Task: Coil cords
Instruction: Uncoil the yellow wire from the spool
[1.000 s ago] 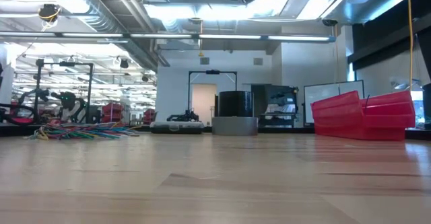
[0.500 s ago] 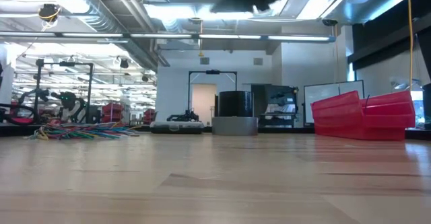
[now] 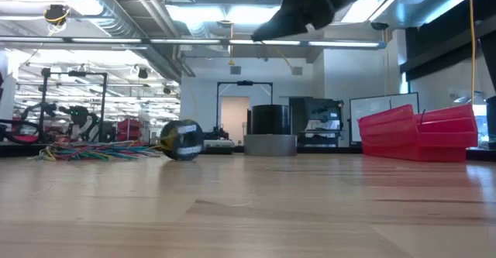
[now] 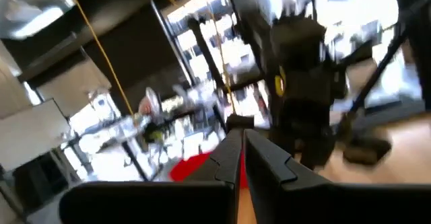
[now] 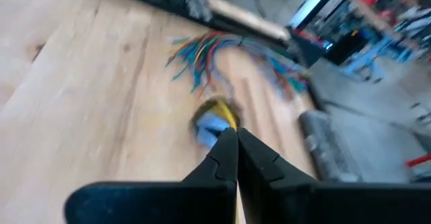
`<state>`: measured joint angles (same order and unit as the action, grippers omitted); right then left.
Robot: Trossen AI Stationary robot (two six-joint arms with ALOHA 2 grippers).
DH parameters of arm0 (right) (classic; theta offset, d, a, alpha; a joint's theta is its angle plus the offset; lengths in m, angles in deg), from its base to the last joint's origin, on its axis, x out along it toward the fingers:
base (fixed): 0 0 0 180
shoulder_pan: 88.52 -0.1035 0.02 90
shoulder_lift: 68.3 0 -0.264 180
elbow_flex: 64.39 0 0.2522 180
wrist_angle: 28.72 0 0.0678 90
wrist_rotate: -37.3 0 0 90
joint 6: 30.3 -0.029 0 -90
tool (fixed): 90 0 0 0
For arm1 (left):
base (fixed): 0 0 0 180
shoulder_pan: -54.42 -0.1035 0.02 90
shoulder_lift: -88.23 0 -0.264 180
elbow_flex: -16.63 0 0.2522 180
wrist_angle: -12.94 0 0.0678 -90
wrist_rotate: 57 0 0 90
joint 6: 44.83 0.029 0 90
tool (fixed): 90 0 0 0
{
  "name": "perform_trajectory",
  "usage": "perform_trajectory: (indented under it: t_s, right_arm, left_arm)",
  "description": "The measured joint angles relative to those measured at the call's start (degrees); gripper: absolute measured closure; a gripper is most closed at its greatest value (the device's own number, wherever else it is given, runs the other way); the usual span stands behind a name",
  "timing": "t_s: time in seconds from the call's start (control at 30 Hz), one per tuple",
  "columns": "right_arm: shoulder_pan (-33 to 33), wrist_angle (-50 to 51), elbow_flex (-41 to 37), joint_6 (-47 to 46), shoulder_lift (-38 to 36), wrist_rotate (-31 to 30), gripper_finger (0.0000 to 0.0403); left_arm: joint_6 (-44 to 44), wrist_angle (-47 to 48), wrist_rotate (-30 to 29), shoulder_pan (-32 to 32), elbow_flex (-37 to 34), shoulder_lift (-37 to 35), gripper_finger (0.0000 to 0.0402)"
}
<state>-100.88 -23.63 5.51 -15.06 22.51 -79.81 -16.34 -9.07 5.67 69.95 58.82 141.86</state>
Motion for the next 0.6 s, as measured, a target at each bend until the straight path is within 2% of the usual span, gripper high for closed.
perform_trajectory:
  t_s: [0.07,0.17,0.3,0.47,0.6]
  right_arm:
    - [0.0,2.29,0.0,-2.06,0.0,1.01,0.0401]
    - [0.0,4.36,0.0,-4.14,0.01,1.2,0.0394]
    - [0.0,4.69,0.0,-4.83,0.2,1.2,0.0391]
    - [0.0,5.94,0.0,-4.93,0.22,1.22,0.039]
    - [0.0,6.13,0.0,-6.14,0.22,1.2,0.0389]
  left_arm:
    - [-0.44,3.04,-0.57,-0.94,0.0,0.09,0.0389]
    - [-3.39,6.06,-4.73,-3.01,-0.02,0.09,0.0385]
    - [-8.96,14.02,-9.76,-6.58,0.0,0.04,0.0358]
    - [-19.92,28.8,-9.27,-10.94,0.0,0.15,0.031]
    - [-27.41,39.36,-5.46,-13.06,0.0,0.65,0.0291]
